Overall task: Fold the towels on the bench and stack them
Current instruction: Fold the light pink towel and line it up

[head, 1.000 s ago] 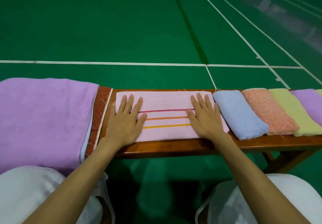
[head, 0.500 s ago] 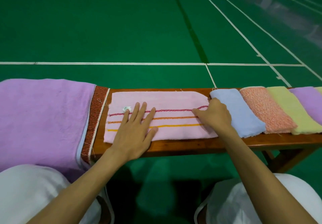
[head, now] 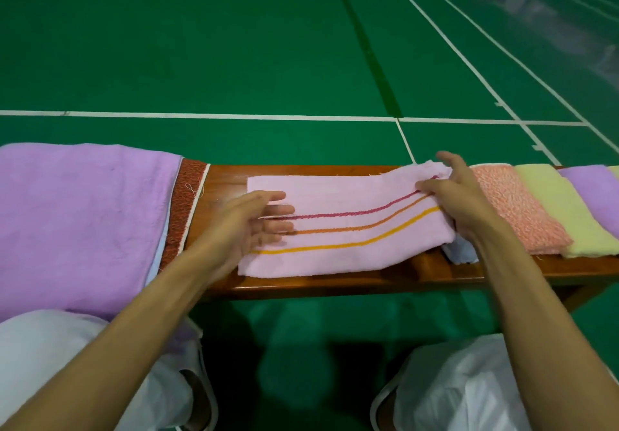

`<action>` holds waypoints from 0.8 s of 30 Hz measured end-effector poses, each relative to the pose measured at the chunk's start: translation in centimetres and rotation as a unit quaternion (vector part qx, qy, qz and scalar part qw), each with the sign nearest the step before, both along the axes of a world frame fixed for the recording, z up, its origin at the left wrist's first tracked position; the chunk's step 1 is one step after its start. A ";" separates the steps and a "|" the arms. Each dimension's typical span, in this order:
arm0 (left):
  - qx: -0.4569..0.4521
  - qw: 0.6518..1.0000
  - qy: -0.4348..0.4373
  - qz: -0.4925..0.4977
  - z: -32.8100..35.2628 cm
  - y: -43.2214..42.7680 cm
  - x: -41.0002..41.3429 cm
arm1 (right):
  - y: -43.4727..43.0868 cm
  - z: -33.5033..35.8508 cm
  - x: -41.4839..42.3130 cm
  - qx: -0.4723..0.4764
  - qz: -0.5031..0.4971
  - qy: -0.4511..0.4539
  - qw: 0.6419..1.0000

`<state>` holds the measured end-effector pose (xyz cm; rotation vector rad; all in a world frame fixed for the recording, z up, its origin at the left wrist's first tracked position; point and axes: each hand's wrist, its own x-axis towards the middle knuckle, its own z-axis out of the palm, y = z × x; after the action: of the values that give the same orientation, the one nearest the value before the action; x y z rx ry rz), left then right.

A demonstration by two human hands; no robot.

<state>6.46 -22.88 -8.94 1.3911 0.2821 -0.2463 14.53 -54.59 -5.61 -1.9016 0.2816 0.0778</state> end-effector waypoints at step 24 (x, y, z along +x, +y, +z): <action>0.017 0.996 0.065 0.065 -1.7 0.4 2.5 | 11.3 -4.0 -2.7 -0.340 0.073 -0.020 0.937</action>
<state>9.01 -22.50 -10.67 1.3855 0.4845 -0.2242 11.87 -43.30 -9.58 -2.6112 0.1432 0.0422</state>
